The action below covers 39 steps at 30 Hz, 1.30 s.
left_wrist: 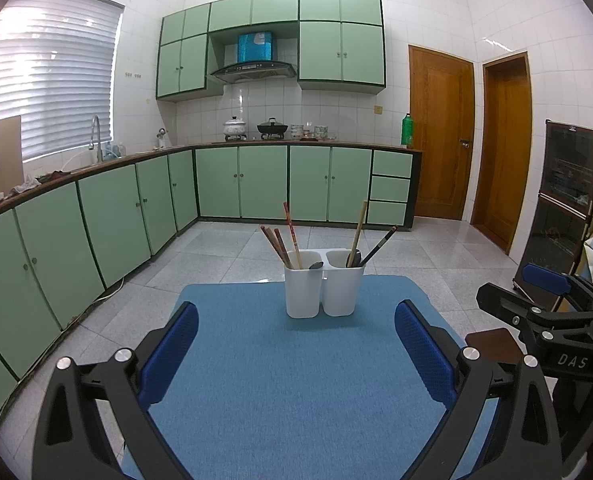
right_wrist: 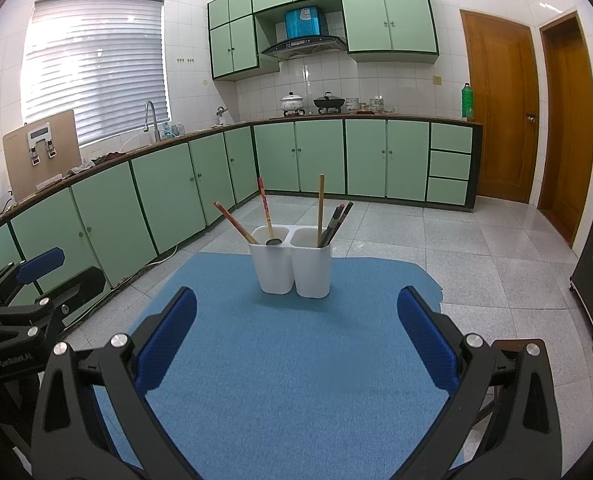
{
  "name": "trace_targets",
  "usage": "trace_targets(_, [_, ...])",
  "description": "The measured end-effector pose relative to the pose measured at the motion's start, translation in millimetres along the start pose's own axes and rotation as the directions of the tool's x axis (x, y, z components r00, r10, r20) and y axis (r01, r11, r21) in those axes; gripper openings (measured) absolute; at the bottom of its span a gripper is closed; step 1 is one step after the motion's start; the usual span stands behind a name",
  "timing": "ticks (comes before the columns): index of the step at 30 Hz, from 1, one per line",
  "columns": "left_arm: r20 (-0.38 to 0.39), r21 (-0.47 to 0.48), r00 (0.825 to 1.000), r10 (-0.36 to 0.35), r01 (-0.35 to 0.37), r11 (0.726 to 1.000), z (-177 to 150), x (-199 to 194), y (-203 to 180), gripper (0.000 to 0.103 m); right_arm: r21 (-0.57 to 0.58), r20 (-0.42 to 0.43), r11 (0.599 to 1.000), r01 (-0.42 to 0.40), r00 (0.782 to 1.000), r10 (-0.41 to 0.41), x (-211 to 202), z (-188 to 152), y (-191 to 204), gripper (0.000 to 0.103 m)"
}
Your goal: Organize utensils
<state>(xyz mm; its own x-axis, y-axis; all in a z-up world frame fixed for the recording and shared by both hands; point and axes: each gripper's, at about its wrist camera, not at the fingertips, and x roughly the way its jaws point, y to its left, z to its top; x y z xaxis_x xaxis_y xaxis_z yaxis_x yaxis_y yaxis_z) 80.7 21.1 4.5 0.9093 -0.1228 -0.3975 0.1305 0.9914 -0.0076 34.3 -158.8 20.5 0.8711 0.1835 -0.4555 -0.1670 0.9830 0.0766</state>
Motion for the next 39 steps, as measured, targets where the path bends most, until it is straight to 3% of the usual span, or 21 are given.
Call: trace_targets(39, [-0.004, -0.012, 1.0, 0.007, -0.007, 1.0, -2.1, 2.9, 2.3, 0.096, 0.001, -0.003, 1.0, 0.012, 1.0, -0.012, 5.5, 2.1, 0.5, 0.097])
